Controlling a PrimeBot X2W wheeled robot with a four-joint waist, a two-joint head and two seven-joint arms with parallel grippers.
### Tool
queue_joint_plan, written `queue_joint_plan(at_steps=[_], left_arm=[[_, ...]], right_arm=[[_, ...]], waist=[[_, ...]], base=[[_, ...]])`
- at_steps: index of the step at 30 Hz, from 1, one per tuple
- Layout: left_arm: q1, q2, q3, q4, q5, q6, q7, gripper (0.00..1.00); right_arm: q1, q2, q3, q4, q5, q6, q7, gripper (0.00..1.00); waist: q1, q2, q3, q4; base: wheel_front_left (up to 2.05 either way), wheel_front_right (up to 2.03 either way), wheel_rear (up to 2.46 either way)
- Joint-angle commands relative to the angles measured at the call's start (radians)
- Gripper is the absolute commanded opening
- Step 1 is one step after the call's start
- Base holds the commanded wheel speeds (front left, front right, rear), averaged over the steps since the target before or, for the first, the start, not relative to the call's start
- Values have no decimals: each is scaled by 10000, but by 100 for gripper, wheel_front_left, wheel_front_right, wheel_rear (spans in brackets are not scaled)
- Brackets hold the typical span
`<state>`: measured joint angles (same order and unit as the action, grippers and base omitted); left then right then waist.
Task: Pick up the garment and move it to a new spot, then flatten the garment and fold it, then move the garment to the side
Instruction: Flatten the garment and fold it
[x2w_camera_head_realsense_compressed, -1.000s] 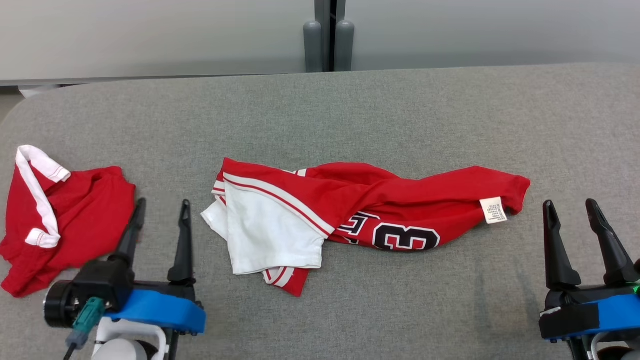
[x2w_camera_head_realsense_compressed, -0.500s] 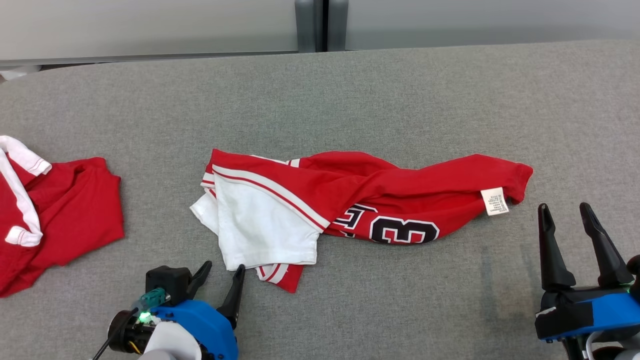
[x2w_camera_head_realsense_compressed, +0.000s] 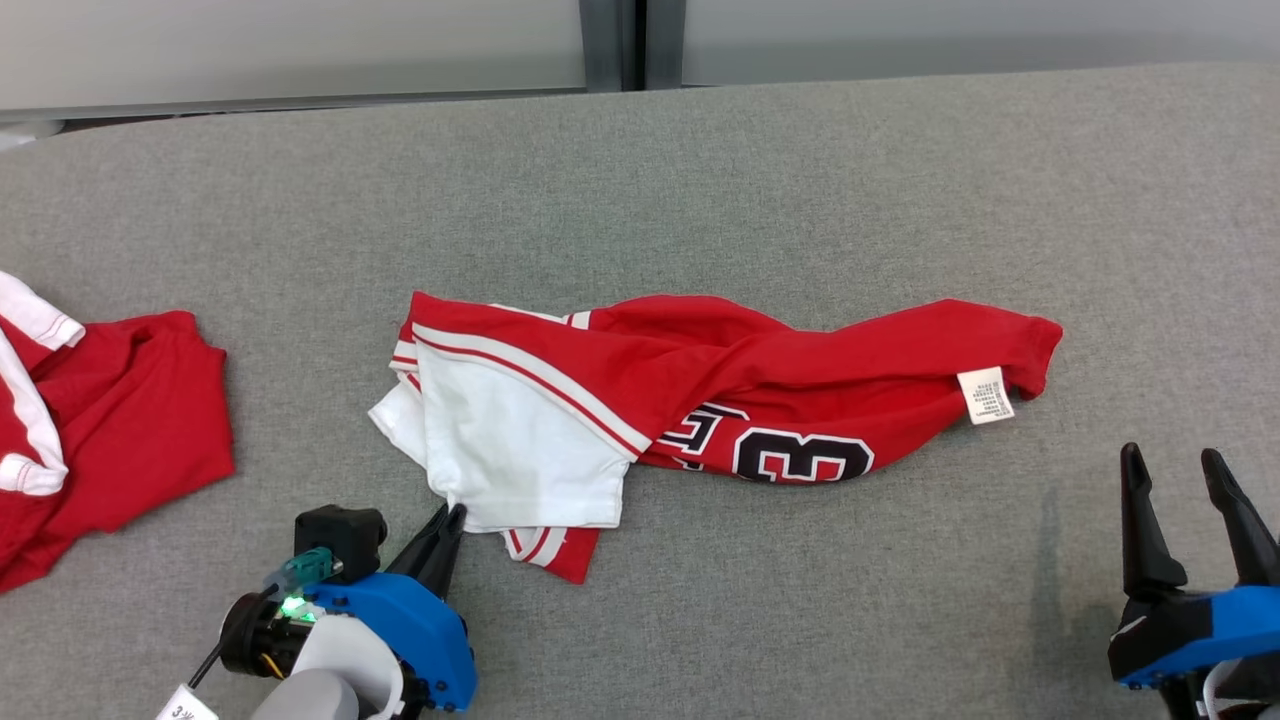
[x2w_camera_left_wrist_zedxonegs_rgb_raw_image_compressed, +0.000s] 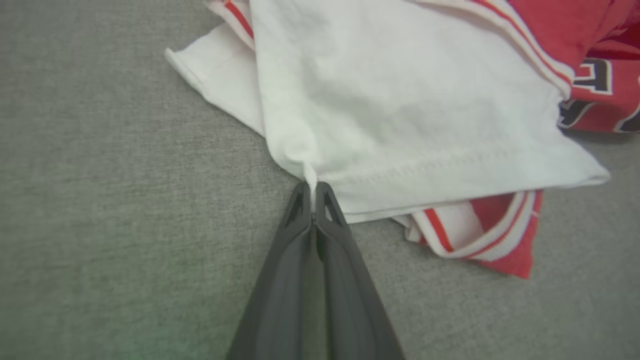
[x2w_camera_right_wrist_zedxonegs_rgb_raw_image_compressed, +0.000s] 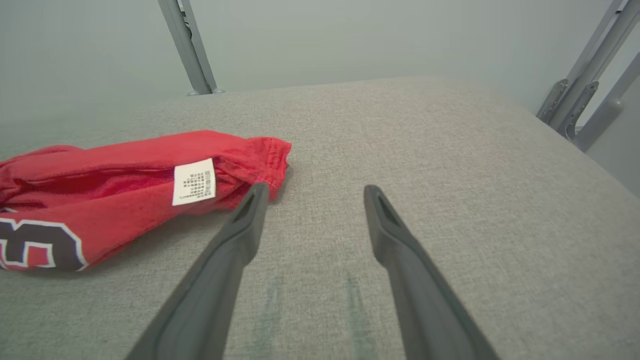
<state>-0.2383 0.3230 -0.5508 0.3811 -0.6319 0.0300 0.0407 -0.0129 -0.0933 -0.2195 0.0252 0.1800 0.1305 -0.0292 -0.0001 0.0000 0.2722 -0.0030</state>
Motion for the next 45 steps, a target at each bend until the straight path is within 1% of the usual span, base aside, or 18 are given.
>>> queue_joint_plan(at_steps=[1, 4, 11, 17, 18, 19, 20, 25, 28, 31, 36, 40, 42, 45], left_arm=[[-142, -7, -24, 104, 53, 34, 25, 0], [-249, 32, -6, 43, 73, 71, -8, 0], [-541, 50, 48, 38, 147, 137, -161, 0], [-584, 63, 135, 84, 132, 247, -427, 0], [-585, 56, 152, 54, 131, 249, -506, 0], [-593, 36, 168, 10, 102, 232, -585, 0], [-630, 41, 185, -45, 131, 239, -681, 0], [-754, 39, 385, -484, 261, 339, -1383, 0], [-743, 133, 589, -960, 439, 564, -1985, 0], [-731, 354, 855, -1662, 676, 829, -2450, 0], [-871, 770, 1440, -3310, 1151, 1384, -2825, 0], [-1283, 1073, 1912, -4877, 1674, 1818, -2938, 0], [-1615, 1234, 2123, -5583, 1923, 1984, -2945, 0], [-2309, 1509, 2399, -6356, 2193, 2116, -2740, 0]], right_arm=[[-281, -28, 13, 147, 110, 4, -69, 100], [-692, -205, 119, 815, 103, 3, -122, 100], [-2097, -634, 803, 2725, 174, 3, -517, 100], [-2958, -949, 1260, 3753, 275, 3, -1000, 100], [-3075, -987, 1382, 3847, 295, 3, -1074, 47], [-3170, -1064, 1464, 3942, 278, 3, -1124, 16], [-3238, -1125, 1511, 4035, 330, 1, -1169, 0], [-3422, -1391, 1742, 4134, 418, 3, -1427, 0], [-3413, -1526, 1812, 3876, 393, 3, -1607, 0], [-3356, -1616, 1731, 3359, 332, 3, -1652, 0], [-3423, -1784, 1403, 1944, 200, 3, -1165, 0], [-3485, -1929, 1073, 419, 79, 3, -365, 0], [-3526, -2022, 848, -361, 65, 3, 95, 0], [-3581, -2097, 510, -1488, 35, 1, 814, 0]], waist=[[1, 0, 77, 28], [1, 0, 306, 63], [1, 0, 764, 248], [1, 0, 853, 280], [1, 0, 851, 277], [1, 0, 847, 280], [1, 0, 841, 284], [1, 0, 695, 272], [1, 0, 435, 237], [1, 0, 105, 177], [1, 0, -545, 73], [1, 0, -1116, 71], [1, 0, -1398, 76], [1, 0, -1814, 70]], base=[[0, 0, 0], [0, 0, 0], [0, 0, 0], [0, 0, 0], [0, 0, 0], [0, 0, 0], [0, 0, 0], [0, 0, 0], [0, 0, 0], [0, 0, 0], [0, 0, 0], [0, 0, 0], [0, 0, 0], [0, 0, 0]])
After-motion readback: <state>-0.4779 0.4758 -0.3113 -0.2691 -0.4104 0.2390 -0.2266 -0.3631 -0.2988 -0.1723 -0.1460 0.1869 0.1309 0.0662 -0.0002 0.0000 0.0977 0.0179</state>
